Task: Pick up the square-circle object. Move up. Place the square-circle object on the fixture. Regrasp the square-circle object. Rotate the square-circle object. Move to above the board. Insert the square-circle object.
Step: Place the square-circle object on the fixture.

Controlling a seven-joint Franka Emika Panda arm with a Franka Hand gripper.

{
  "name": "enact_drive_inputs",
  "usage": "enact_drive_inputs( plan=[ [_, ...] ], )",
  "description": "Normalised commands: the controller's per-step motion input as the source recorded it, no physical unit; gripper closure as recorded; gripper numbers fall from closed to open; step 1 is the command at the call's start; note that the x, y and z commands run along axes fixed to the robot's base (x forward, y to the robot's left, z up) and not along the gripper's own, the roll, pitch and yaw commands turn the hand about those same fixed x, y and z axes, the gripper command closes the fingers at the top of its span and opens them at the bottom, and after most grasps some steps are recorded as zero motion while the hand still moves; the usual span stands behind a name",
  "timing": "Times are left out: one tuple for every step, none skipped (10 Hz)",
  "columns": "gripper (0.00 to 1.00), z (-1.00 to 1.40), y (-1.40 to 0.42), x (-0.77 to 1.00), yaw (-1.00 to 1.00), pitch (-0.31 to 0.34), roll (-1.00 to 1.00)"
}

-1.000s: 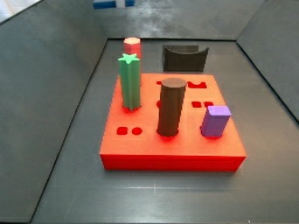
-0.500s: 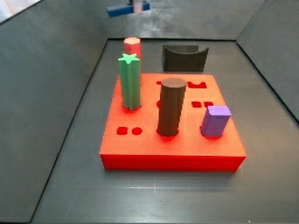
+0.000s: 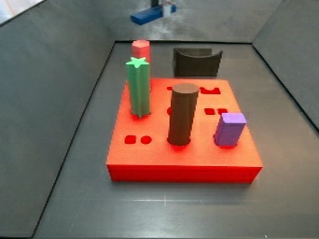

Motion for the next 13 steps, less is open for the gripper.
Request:
enact_drive_inputs(
  plan=[
    [1.00,-0.03,-0.02,0.65,1.00,0.009,-0.11],
    [1.00,-0.03,-0.01,0.54,1.00,0.015,-0.12],
    [1.00,0.16,0.80,1.00,1.00,0.067,-0.69],
    [1.00,0.16,0.84,1.00,1.00,0.076,-0.73],
    [1.00,0.12,0.79,1.00,1.00,0.112,-0.80],
    [1.00,0.06,0.59,0.95,1.00,0.163,-0.85],
    [1.00,0.03,0.41,0.88,1.00,0.212,-0.90],
    [1.00,0.01,0.24,0.82,1.00,0.282,-0.98],
    [1.00,0.00,0.11,0.76,0.94,0.353,-1.00],
    [1.00,-0.01,0.08,0.67,0.82,0.472,-1.00],
    [1.00,-0.01,0.07,0.60,0.63,0.527,-0.90],
    [1.00,-0.01,0.06,0.54,0.32,0.524,-0.68],
    [1.00,-0.02,0.06,0.49,0.14,0.490,-0.51]
  ],
)
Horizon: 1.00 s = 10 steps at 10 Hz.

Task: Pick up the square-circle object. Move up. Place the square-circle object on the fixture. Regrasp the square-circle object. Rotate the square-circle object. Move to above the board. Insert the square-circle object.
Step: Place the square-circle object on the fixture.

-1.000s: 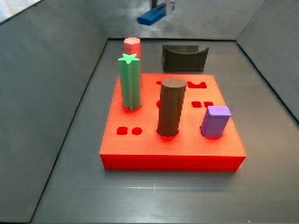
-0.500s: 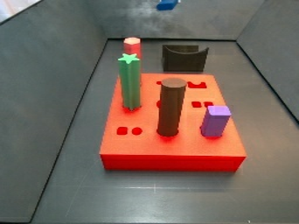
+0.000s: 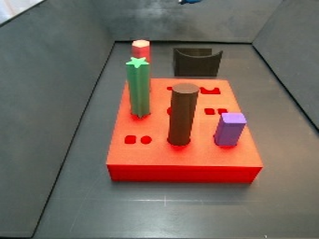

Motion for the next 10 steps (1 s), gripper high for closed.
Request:
enact_drive_inputs(
  plan=[
    [1.00,-0.01,0.05,0.46,0.02,0.434,-0.35],
    [1.00,-0.01,0.03,0.42,-0.06,0.364,-0.25],
    [1.00,-0.01,0.04,0.36,-0.10,0.297,-0.20],
    [1.00,-0.01,0.04,0.28,-0.13,0.230,-0.16],
    [1.00,0.00,0.04,0.22,-0.13,0.189,-0.14],
    [1.00,-1.00,0.06,0.13,-0.11,0.020,-1.00],
    [1.00,-1.00,0.07,0.12,-0.11,-0.005,-1.00],
    [1.00,-1.00,0.08,0.12,-0.12,-0.004,-1.00],
    [1.00,-1.00,0.08,0.13,-0.12,0.020,-1.00],
    [1.00,-1.00,0.08,0.14,-0.12,0.030,-1.00]
  ],
)
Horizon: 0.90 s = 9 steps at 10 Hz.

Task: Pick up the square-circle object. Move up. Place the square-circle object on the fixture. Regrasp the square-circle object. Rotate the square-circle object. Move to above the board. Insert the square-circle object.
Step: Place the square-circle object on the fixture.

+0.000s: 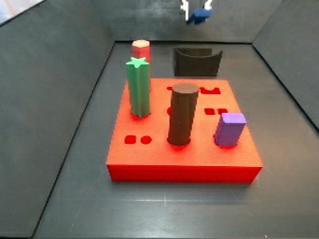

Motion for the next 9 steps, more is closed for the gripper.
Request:
enact_drive_inputs(
  plan=[
    [1.00,-1.00,0.09,0.15,-0.12,0.043,-0.87],
    [1.00,-1.00,0.10,0.16,-0.11,0.041,-0.77],
    [1.00,-1.00,0.11,0.16,-0.11,0.043,-0.56],
    [1.00,-1.00,0.11,0.17,-0.10,0.045,-0.39],
    [1.00,-1.00,0.11,0.18,-0.10,0.046,-0.24],
    [1.00,-1.00,0.11,0.18,-0.10,0.042,-0.20],
    [1.00,-0.93,0.11,0.17,-0.10,0.035,-0.17],
    [1.00,-0.70,0.09,0.14,-0.10,0.024,-0.16],
    [1.00,-0.55,0.08,0.12,-0.09,0.021,-0.16]
  ],
)
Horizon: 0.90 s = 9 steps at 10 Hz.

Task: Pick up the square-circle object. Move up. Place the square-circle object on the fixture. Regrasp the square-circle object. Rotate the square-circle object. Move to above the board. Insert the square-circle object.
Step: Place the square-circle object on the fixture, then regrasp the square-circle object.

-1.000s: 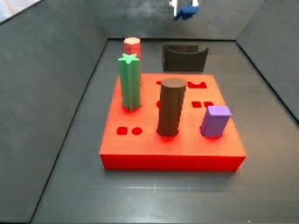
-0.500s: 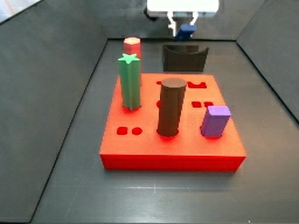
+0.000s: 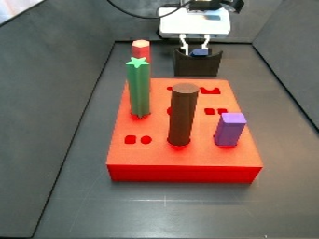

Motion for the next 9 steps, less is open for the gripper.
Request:
enact_drive_inputs(
  plan=[
    [1.00,-0.49,0.06,0.09,-0.09,0.018,-0.13],
    [0.00,0.00,0.00,0.00,0.00,0.000,0.00],
    [0.00,1.00,0.00,0.00,0.08,0.082,-0.05],
    [0.00,1.00,0.00,0.00,0.08,0.084,-0.04],
    [0.00,1.00,0.00,-0.02,0.05,0.096,-0.01],
    [0.00,1.00,0.00,-0.03,0.02,0.106,0.03],
    [0.00,1.00,0.00,-0.04,-0.01,0.114,0.05],
    [0.00,0.97,0.00,-0.04,-0.02,0.115,0.06],
    [0.00,0.69,0.00,-0.04,-0.05,0.101,0.05]
  ],
)
